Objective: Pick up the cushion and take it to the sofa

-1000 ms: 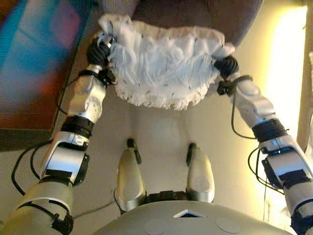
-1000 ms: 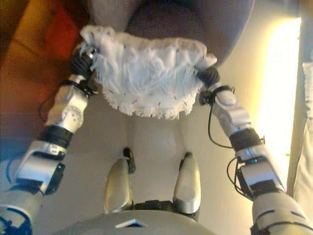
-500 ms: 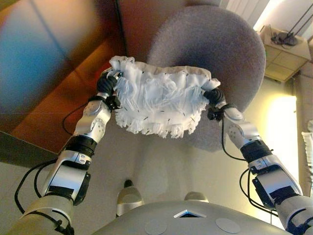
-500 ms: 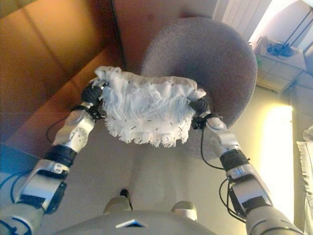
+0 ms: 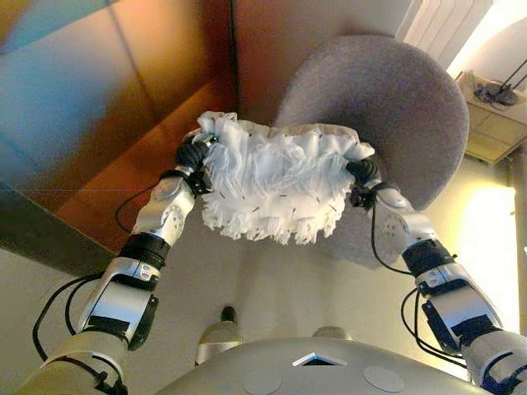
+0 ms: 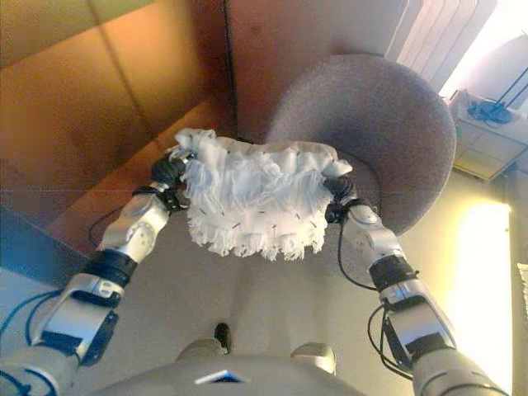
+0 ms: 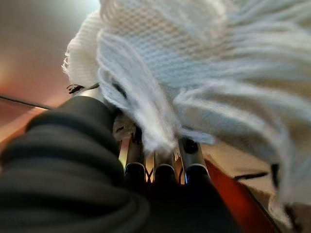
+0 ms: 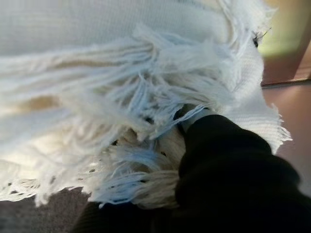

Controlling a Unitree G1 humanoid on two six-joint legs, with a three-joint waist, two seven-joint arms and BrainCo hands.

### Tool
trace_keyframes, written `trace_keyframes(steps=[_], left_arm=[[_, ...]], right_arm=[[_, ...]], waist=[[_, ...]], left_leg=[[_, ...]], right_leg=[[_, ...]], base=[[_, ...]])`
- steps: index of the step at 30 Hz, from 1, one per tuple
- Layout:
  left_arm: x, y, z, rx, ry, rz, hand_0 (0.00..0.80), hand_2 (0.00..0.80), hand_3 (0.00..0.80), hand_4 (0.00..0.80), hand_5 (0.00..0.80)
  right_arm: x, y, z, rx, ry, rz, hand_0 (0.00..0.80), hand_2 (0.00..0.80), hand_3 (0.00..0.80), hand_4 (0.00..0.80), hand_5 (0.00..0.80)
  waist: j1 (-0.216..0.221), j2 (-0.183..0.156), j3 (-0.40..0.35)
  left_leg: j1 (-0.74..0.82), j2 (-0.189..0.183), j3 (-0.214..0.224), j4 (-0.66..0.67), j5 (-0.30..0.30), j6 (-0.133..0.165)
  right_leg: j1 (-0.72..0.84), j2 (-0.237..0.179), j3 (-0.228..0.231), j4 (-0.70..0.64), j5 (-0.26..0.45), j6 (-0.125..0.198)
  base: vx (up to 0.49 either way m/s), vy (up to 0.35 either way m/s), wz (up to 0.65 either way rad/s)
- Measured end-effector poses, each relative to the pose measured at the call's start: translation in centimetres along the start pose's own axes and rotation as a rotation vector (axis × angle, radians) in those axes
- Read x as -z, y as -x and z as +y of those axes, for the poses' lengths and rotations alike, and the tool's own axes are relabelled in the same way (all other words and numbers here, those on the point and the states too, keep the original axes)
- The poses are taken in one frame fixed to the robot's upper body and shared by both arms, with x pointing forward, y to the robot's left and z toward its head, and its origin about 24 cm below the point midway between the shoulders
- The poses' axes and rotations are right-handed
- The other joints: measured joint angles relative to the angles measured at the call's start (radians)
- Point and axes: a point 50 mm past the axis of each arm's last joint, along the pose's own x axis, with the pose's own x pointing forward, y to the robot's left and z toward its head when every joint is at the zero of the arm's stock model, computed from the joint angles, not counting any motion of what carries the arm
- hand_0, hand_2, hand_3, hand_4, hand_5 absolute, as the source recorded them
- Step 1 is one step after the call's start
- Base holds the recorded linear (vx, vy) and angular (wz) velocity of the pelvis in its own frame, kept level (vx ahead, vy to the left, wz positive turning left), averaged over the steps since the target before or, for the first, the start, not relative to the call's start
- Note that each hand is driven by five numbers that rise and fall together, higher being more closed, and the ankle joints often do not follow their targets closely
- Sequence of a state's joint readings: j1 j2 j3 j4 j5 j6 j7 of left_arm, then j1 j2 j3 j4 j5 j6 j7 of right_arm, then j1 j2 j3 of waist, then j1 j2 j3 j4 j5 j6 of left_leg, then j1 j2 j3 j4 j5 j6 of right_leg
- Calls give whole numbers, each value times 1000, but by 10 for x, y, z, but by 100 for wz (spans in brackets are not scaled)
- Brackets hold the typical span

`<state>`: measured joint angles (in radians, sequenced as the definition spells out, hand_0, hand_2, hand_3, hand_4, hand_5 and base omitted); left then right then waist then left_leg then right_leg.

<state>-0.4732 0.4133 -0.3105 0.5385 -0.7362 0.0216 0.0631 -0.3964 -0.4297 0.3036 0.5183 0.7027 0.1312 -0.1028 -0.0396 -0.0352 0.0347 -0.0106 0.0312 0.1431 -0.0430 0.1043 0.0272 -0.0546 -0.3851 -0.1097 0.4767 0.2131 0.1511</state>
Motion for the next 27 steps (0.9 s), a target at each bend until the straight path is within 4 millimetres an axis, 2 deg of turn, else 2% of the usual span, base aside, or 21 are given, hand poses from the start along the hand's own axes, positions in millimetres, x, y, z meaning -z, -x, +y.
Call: trace_keyframes(steps=[2, 4, 5, 7, 11, 12, 13, 14, 15, 16, 17, 18, 20, 21, 22, 24, 27], left_arm=[[-1, 0, 0, 10, -4, 1, 800, 800, 800, 800, 800], [-2, -1, -1, 23, -5, -3, 800, 800, 800, 800, 800], [-1, -1, -2, 27, -8, -1, 800, 800, 800, 800, 800], [1, -1, -5, 35, -13, 3, 800, 800, 800, 800, 800], [9, -2, -17, 67, -13, 27, 800, 800, 800, 800, 800], [10, -2, -20, 77, -15, 30, 800, 800, 800, 800, 800], [9, -3, -22, 82, -22, 28, 800, 800, 800, 800, 800], [10, -5, -26, 83, -13, 31, 800, 800, 800, 800, 800], [18, -7, -40, 106, 21, 55, 800, 800, 800, 800, 800], [26, -6, -48, 118, 45, 80, 800, 800, 800, 800, 800], [29, -6, -56, 134, 53, 95, 800, 800, 800, 800, 800], [30, -6, -56, 135, 51, 100, 800, 800, 800, 800, 800], [27, -6, -53, 139, 39, 91, 800, 800, 800, 800, 800], [24, -6, -50, 138, 27, 83, 800, 800, 800, 800, 800], [22, -6, -47, 134, 12, 77, 800, 800, 800, 800, 800], [22, -6, -45, 131, 3, 84, 800, 800, 800, 800, 800], [21, -6, -45, 133, -4, 88, 800, 800, 800, 800, 800]], right_arm=[[2, 0, 0, -2, -19, 8, 800, 800, 800, 800, 800], [2, 0, -1, -1, -20, 9, 800, 800, 800, 800, 800], [3, 1, -2, -1, -20, 13, 800, 800, 800, 800, 800], [6, 2, -6, 2, -21, 21, 800, 800, 800, 800, 800], [12, 7, -19, 29, -25, 40, 800, 800, 800, 800, 800], [11, 7, -21, 39, -28, 38, 800, 800, 800, 800, 800], [11, 8, -24, 48, -36, 40, 800, 800, 800, 800, 800], [8, 8, -30, 68, -52, 29, 800, 800, 800, 800, 800], [3, 11, -46, 110, -34, 20, 800, 800, 800, 800, 800], [-1, 14, -57, 134, -7, 17, 800, 800, 800, 800, 800], [-5, 17, -67, 158, 16, 13, 800, 800, 800, 800, 800], [-3, 19, -68, 163, 8, 14, 800, 800, 800, 800, 800], [0, 21, -66, 156, -15, 7, 800, 800, 800, 800, 800], [-2, 21, -64, 142, -21, -4, 800, 800, 800, 800, 800], [-2, 20, -61, 129, -28, -9, 800, 800, 800, 800, 800], [-3, 20, -61, 124, -32, -12, 800, 800, 800, 800, 800], [-3, 20, -60, 107, -21, -12, 800, 800, 800, 800, 800]], waist=[[-12, 16, 6], [-27, 29, 12], [-29, 32, 14], [-36, 33, 14], [-113, 27, 23], [-115, 12, 29], [-132, -30, 30], [-146, -41, 47], [-162, -19, 71], [-169, 17, 78], [-179, 58, 84], [-182, 42, 91], [-191, 16, 85], [-190, 4, 85], [-195, -9, 82], [-193, -14, 82], [-193, -6, 68]], left_leg=[[1, 3, -27, -9, 7, 16], [3, 0, -40, -14, 13, 26], [6, -5, -45, -16, 13, 27], [14, -10, -58, -19, 12, 26], [21, -27, -129, -18, 6, 17], [23, -38, -135, -26, 3, 11], [41, -78, -126, -23, 0, 6], [12, -92, -90, 76, -33, 13], [-33, -107, -3, 307, -163, 29], [-25, -109, 11, 383, -238, 44], [13, -101, 2, 355, -324, 52], [36, -101, 2, 339, -320, 50], [54, -96, -10, 321, -319, 44], [56, -90, -10, 312, -312, 29], [58, -82, -8, 307, -314, 24], [82, -62, 0, 292, -323, 7], [108, -37, 14, 260, -324, -15]], right_leg=[[-55, 50, 53, 63, -123, 10], [-81, 105, 53, 18, -190, 15], [-87, 130, 56, -49, -209, 16], [-89, 164, 71, -169, -210, 15], [-85, 226, 156, -467, -176, 51], [-78, 230, 157, -494, -187, 56], [-70, 214, 168, -512, -205, 43], [-65, 194, 176, -504, -147, 58], [-57, 188, 177, -466, -135, 60], [-56, 197, 176, -441, -135, 60], [-59, 231, 177, -408, -123, 44], [-57, 234, 182, -375, -120, 34], [-73, 243, 175, -351, -127, 28], [-76, 244, 158, -357, -117, 19], [-75, 244, 127, -368, -98, -5], [-73, 240, 56, -355, -96, -11], [-69, 254, 12, -359, -107, -33]], base=[[106, 59, 40], [161, -21, 36], [227, -74, 24], [259, -60, 23], [280, -1, 56], [291, 10, 63], [312, 16, 68], [318, 21, 69], [315, 23, 52], [331, 21, 23], [338, 21, -6], [341, 17, -5], [352, -2, -15], [386, -17, -29], [376, -22, -25], [374, -46, -17], [365, -108, -17]])
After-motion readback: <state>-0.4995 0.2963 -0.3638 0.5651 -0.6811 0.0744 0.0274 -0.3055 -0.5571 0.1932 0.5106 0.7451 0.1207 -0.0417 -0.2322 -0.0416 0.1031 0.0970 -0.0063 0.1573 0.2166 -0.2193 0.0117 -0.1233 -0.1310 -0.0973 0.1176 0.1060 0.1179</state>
